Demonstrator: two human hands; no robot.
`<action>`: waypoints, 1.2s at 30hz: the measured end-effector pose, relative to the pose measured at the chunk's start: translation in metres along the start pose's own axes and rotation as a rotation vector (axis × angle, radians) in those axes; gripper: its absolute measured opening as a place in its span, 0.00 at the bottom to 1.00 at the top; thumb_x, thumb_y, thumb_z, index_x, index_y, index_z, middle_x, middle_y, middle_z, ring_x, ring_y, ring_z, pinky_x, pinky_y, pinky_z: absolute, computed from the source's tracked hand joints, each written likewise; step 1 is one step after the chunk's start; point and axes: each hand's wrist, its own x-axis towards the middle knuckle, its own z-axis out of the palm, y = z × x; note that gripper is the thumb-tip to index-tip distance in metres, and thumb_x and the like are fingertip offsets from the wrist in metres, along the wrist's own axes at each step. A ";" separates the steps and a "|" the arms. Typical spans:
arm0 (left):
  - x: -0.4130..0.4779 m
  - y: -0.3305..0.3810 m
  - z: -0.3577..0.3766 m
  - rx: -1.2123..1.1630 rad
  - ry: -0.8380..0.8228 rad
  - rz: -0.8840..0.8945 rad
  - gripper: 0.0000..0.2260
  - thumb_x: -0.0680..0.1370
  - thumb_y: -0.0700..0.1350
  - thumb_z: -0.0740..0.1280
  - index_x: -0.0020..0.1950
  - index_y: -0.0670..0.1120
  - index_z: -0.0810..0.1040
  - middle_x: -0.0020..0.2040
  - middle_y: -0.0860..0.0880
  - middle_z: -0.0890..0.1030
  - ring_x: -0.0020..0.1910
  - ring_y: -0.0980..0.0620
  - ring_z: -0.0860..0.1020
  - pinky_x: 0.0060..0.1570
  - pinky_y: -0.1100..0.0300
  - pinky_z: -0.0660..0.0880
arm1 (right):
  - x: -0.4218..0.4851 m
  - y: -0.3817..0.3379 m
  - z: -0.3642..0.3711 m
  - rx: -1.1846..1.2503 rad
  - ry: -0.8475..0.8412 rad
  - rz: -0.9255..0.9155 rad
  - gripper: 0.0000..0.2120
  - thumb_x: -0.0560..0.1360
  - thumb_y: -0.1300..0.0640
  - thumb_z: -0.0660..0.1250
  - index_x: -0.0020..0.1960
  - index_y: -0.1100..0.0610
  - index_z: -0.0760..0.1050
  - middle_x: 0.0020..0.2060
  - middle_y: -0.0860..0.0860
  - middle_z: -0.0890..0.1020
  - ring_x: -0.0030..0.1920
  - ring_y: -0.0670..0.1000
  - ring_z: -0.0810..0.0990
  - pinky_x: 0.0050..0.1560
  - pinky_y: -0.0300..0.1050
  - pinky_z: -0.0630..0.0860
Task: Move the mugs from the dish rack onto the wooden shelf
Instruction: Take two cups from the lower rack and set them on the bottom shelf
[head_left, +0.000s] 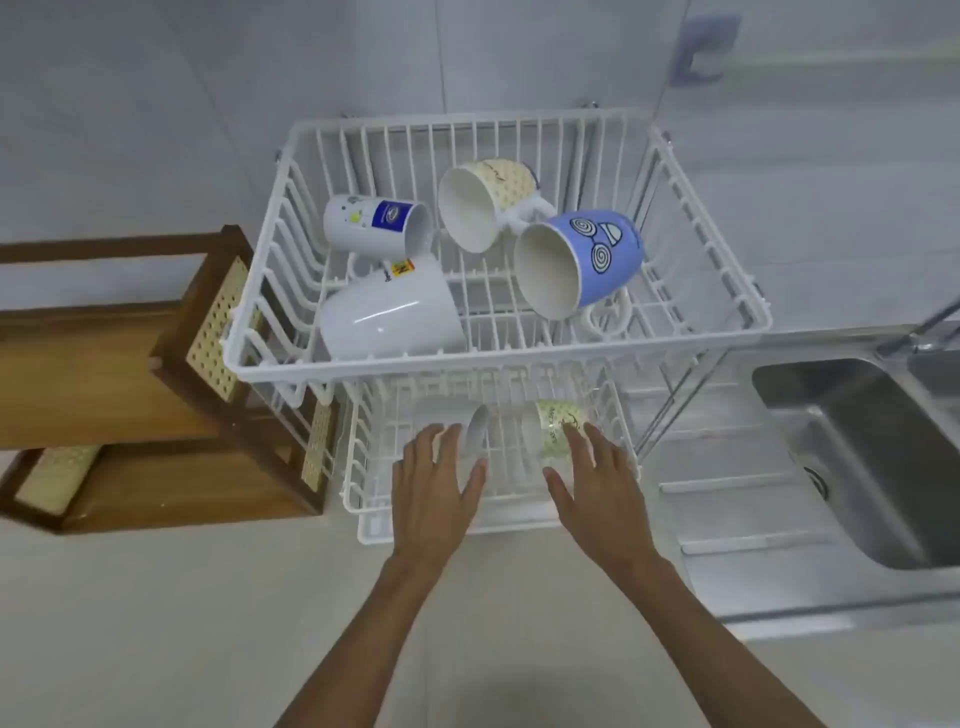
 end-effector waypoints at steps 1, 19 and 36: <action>0.011 -0.003 0.003 0.004 -0.005 -0.008 0.21 0.80 0.54 0.68 0.69 0.45 0.75 0.68 0.42 0.74 0.65 0.41 0.73 0.59 0.46 0.72 | 0.009 0.004 0.001 0.008 -0.019 0.006 0.29 0.81 0.46 0.66 0.76 0.60 0.69 0.74 0.65 0.72 0.71 0.68 0.72 0.70 0.64 0.71; 0.061 -0.025 0.026 -0.551 -0.187 -0.437 0.38 0.66 0.71 0.71 0.72 0.57 0.71 0.52 0.45 0.83 0.46 0.51 0.83 0.53 0.53 0.80 | 0.074 0.014 0.042 0.272 -0.192 0.233 0.25 0.78 0.45 0.68 0.62 0.66 0.76 0.45 0.68 0.82 0.49 0.70 0.79 0.59 0.61 0.75; -0.037 -0.028 -0.065 -0.835 0.046 -0.531 0.19 0.73 0.59 0.72 0.63 0.65 0.75 0.56 0.58 0.81 0.49 0.59 0.83 0.37 0.66 0.79 | -0.001 -0.045 -0.009 0.882 -0.147 0.239 0.15 0.79 0.50 0.69 0.65 0.45 0.72 0.56 0.43 0.81 0.54 0.49 0.83 0.50 0.48 0.80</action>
